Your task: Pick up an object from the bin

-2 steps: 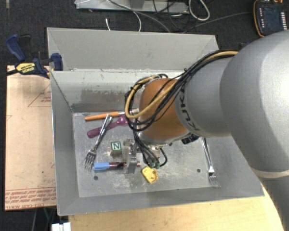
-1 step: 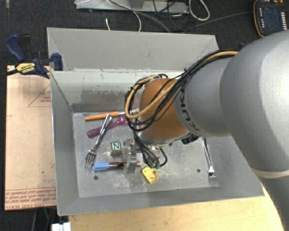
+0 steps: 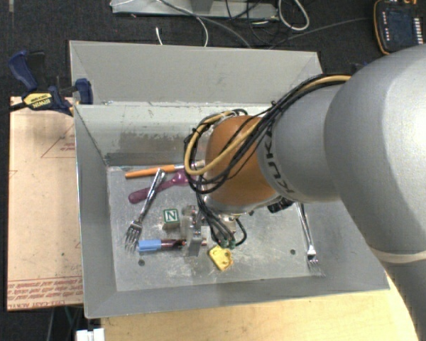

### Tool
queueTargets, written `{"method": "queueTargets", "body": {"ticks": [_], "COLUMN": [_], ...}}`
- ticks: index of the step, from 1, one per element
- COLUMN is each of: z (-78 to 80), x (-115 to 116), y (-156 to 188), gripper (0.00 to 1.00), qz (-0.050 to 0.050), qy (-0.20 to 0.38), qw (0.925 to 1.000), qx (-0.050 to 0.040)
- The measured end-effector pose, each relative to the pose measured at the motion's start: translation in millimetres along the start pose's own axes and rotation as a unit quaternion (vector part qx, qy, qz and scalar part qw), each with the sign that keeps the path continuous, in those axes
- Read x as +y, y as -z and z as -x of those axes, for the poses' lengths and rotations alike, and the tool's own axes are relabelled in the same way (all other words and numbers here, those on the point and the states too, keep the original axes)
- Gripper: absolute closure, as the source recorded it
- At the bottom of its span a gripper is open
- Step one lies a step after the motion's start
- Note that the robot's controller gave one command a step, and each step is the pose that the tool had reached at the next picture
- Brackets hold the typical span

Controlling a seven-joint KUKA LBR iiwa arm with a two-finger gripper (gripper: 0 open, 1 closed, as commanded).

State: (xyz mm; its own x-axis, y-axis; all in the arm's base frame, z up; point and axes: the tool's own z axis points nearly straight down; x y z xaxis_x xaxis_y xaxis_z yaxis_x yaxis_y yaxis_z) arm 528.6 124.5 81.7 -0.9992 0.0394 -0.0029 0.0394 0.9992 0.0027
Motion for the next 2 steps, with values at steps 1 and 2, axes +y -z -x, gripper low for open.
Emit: {"method": "queueTargets", "body": {"ticks": [1, 2], "z": [0.0, 0.0], "x": [0.0, 0.0], "y": [0.0, 0.0], "gripper": [1.00, 1.00], "qz": [0.000, 0.000], "qy": [0.000, 0.000], "qw": [1.0000, 1.0000], "qx": [0.0000, 0.0000]}}
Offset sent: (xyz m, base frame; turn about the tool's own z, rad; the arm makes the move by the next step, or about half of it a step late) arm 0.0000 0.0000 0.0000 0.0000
